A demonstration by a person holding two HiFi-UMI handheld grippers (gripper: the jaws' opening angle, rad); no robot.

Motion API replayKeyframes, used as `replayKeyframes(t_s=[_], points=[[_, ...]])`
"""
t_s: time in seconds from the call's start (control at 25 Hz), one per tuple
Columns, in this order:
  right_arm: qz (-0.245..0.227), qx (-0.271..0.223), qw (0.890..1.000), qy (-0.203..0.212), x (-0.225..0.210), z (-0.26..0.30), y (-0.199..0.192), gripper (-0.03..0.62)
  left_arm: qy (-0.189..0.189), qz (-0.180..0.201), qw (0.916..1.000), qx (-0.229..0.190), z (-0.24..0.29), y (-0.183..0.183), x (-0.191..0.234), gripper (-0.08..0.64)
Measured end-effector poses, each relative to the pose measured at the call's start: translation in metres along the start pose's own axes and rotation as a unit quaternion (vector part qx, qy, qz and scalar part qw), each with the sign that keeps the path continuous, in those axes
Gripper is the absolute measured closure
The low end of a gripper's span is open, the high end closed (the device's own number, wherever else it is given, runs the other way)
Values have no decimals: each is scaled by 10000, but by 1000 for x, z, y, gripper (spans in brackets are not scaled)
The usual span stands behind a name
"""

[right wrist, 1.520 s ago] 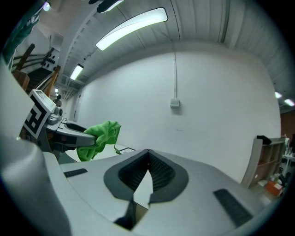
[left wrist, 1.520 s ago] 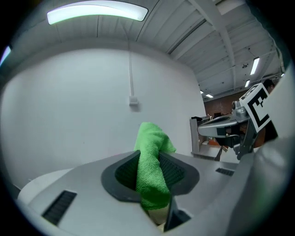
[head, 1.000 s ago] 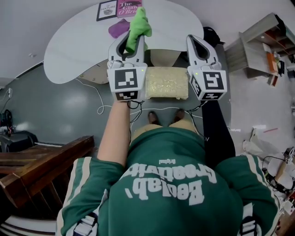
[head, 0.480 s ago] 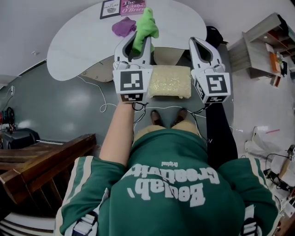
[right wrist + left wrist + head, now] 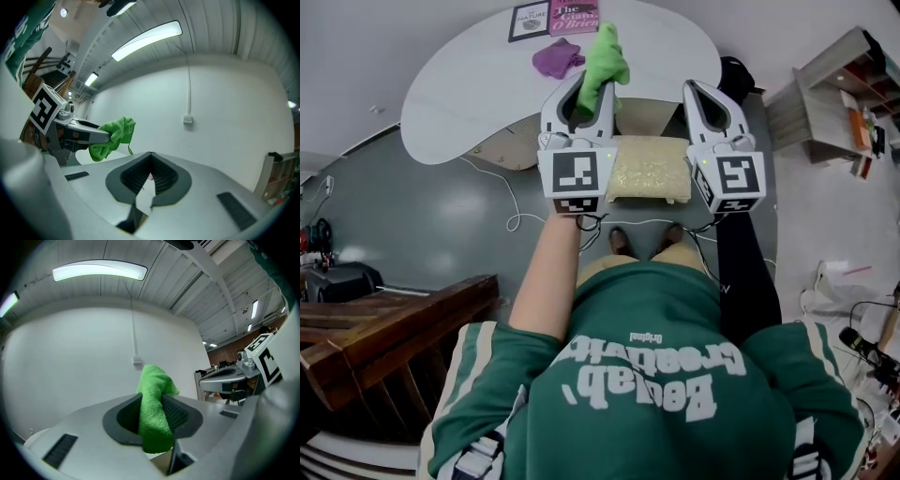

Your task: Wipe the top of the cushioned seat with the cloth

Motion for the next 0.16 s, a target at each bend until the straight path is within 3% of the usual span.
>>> replayKeyframes(t_s=[0.16], points=[[40,-58,10000,-3,4,-1,2,586,36,31,10000,33,-5,-2,2,433]])
Point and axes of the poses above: the fingertips, and each gripper's own axes: z forward along the fingers, x to its left, y out of its top, the point moved 3 cm from there along -z, backward along the fingers, and after that the axes turned 15 degrees about z, right-handed, at the moved point
